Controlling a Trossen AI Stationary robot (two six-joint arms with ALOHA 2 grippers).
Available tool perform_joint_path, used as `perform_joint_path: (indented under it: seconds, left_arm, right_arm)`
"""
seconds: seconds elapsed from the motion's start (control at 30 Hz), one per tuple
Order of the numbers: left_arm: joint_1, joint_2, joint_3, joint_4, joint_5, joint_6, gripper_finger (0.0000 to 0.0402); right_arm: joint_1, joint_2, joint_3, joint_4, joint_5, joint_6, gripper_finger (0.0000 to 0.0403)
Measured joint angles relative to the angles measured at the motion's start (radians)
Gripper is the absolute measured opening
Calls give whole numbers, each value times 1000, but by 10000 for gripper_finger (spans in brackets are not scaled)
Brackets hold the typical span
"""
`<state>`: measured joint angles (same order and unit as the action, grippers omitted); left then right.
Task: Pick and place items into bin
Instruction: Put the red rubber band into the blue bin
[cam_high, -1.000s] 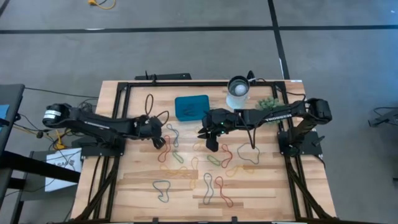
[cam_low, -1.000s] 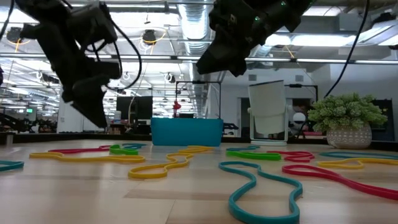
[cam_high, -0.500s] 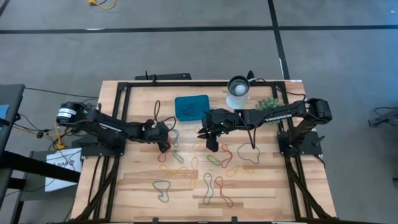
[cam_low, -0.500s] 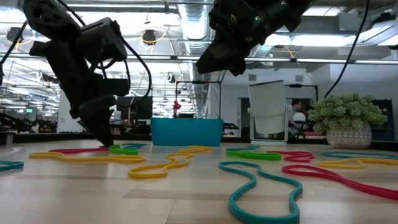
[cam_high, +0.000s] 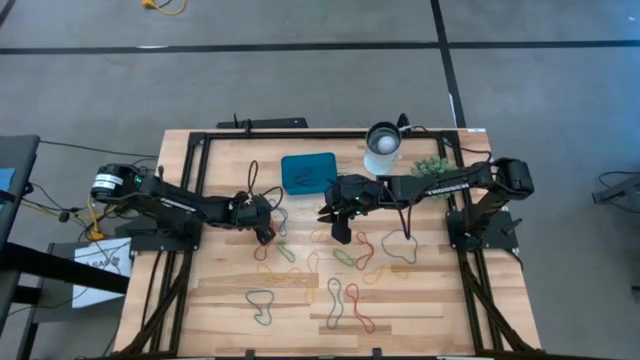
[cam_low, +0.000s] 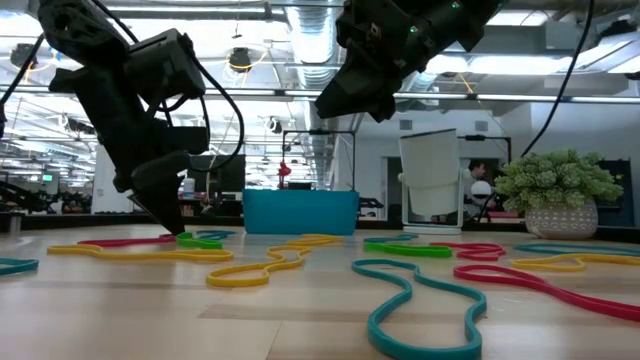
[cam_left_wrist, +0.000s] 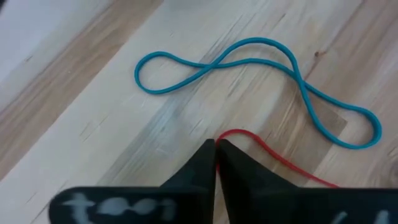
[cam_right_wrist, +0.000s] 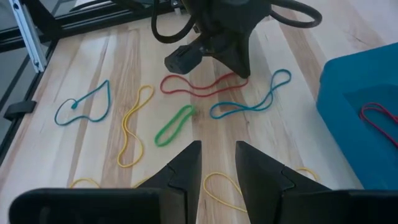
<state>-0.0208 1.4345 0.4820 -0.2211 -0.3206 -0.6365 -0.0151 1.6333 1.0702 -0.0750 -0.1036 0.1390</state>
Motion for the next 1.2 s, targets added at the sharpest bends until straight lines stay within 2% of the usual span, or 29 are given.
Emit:
perform_joint_path:
  seconds: [0.23, 0.37, 0.5, 0.73, 0.97, 1.2]
  left_arm:
    - [-18, -22, 37, -25, 20, 1, 0]
    - [-26, -80, 107, -67, 77, 28, 0]
    - [-25, -140, 181, -156, 91, 68, 0]
    - [-7, -242, 356, -227, -6, 242, 0]
    - [61, -257, 532, -240, -58, 452, 0]
    - [167, -255, 571, -247, -60, 532, 0]
  right_arm:
    - [0, 0, 0, -1, 0, 0, 93]
    - [0, 0, 0, -3, 0, 0, 93]
    - [0, -1, 0, -3, 0, 1, 93]
    - [4, 5, 0, -1, 0, 3, 93]
    - [20, 52, -1, -2, -2, 52, 93]
    - [56, 168, 0, 3, -2, 102, 93]
